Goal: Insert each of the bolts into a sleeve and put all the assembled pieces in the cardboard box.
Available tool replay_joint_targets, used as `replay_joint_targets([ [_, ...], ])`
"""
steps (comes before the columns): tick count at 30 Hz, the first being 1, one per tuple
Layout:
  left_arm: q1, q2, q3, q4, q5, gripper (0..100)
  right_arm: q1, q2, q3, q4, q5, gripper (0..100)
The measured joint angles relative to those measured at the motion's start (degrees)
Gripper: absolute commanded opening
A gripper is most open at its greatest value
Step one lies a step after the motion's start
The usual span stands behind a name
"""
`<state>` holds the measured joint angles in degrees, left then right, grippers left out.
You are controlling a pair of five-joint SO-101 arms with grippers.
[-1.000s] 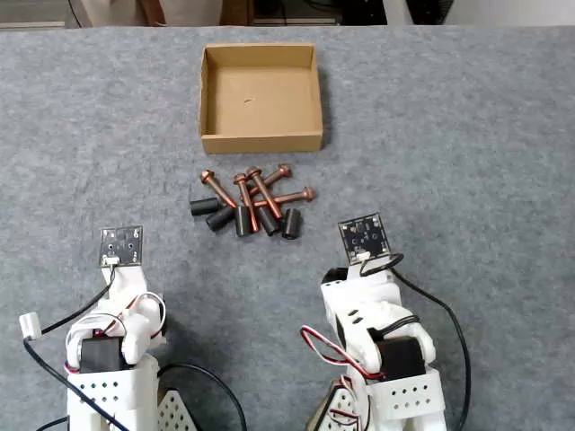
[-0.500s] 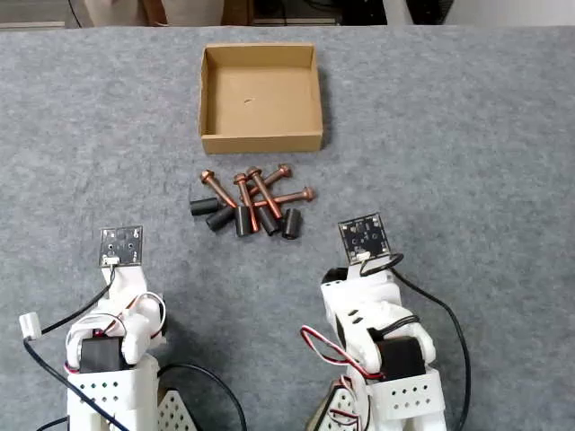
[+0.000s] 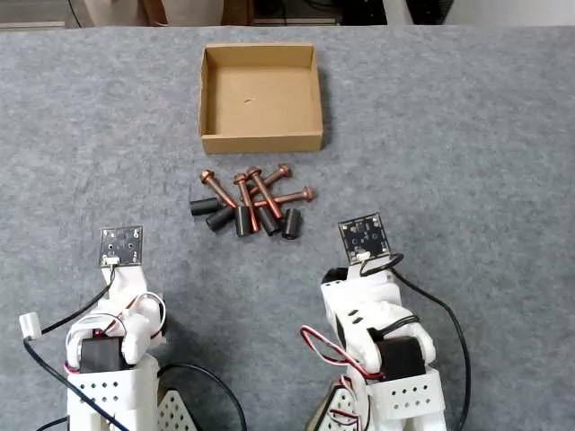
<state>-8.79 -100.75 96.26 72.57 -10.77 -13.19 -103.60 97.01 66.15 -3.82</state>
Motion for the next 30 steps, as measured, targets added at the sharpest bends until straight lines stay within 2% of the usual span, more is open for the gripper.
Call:
replay_joint_targets([
  [9, 0.0, 0.0, 0.0, 0.0, 0.0, 2, 0.18, 0.0, 0.0, -2.46, 0.7, 0.2],
  [15, 0.0, 0.0, 0.0, 0.0, 0.0, 2, 0.18, 0.0, -0.09, -7.65, 11.96, 0.2],
  [19, 0.0, 0.0, 0.0, -1.32, -0.88, 3, 0.18, 0.0, -4.04, -7.03, 10.46, 0.2],
  [21, -0.35, -0.09, -0.88, -3.43, -4.4, 6, 0.18, 0.88, -7.56, -5.1, 9.05, 0.2],
  [25, -0.88, -0.09, -8.88, -6.51, -6.24, 14, 0.18, 9.05, -15.12, -3.34, 8.44, 0.2],
  [30, -0.88, -0.09, -19.6, -7.03, -6.24, 12, 0.09, 27.87, -29.71, -0.18, 8.35, 0.2],
])
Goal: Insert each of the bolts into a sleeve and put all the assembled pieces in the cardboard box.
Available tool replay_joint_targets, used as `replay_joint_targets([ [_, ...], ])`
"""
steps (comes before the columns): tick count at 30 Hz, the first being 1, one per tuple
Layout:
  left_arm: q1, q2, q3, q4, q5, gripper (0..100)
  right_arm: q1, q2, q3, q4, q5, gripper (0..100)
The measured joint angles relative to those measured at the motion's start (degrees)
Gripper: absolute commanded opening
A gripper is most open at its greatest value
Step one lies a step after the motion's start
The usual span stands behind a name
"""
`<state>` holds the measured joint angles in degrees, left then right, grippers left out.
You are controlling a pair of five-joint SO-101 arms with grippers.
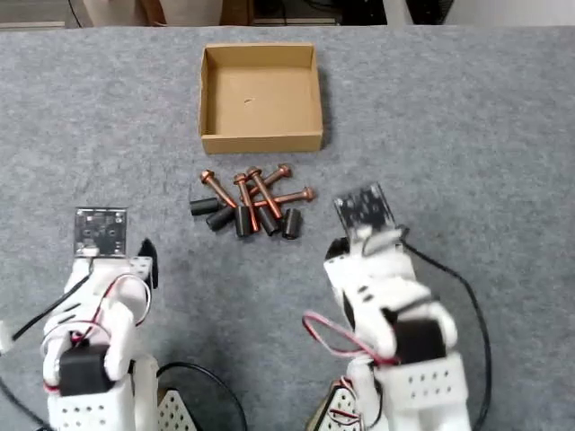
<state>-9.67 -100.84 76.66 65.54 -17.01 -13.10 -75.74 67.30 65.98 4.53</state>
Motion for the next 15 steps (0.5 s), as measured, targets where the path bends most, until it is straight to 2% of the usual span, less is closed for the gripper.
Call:
replay_joint_targets([
  [5, -5.98, 3.25, -5.19, 0.0, 0.0, 3, -6.15, 19.78, -19.78, 9.23, -0.09, 0.9],
  [7, -10.29, 7.03, -7.82, 0.0, 0.0, 3, -9.58, 26.73, -26.9, 11.96, -0.53, 5.1],
  [11, -20.13, 17.58, -12.04, 0.0, 0.0, 3, -14.24, 40.7, -37.19, 13.36, -7.03, 15.6],
  [15, -25.49, 26.81, -13.89, 0.0, 0.09, 3, -14.95, 55.21, -45.19, 13.8, -10.9, 15.9],
])
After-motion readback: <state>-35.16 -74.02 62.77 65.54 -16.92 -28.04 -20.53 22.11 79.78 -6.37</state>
